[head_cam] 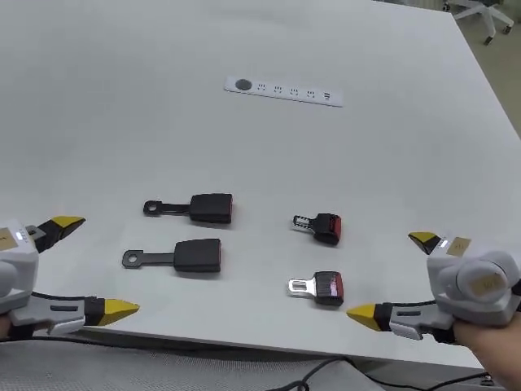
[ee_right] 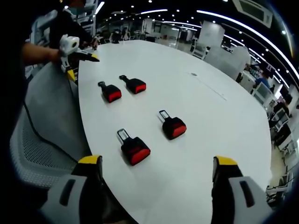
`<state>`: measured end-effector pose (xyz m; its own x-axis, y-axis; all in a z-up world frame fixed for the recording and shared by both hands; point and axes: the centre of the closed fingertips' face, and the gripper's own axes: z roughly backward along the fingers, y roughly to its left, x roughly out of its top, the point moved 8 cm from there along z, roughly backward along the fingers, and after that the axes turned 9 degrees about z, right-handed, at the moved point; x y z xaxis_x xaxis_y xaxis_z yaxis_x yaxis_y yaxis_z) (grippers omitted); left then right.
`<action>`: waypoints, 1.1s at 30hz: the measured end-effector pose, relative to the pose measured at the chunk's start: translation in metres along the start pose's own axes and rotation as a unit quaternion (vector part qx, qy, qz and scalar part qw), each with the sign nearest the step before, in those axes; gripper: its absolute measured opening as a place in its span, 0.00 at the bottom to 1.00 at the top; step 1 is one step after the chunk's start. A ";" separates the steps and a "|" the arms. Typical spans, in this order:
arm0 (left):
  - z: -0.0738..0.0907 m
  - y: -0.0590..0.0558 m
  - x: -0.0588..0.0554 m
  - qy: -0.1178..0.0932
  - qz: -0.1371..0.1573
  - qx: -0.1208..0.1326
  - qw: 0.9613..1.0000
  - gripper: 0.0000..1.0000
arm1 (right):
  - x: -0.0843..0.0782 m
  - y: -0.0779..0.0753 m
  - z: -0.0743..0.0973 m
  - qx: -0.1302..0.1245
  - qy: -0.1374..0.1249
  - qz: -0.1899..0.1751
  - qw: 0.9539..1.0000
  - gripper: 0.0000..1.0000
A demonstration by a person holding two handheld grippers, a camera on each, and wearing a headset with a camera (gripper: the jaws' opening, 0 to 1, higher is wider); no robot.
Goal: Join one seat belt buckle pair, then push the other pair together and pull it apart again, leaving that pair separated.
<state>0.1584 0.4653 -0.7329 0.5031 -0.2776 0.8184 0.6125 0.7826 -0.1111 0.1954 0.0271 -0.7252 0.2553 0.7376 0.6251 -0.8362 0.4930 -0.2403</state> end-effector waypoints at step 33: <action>-0.004 -0.005 0.003 0.088 -0.124 -0.014 0.988 0.93 | 0.006 0.001 0.006 0.038 0.011 0.084 0.996 0.77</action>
<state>0.1594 0.4584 -0.7320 0.4318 -0.5536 0.7121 0.7459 0.6631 0.0631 0.1933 0.0286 -0.7171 0.1177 0.8174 0.5640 -0.9020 0.3256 -0.2836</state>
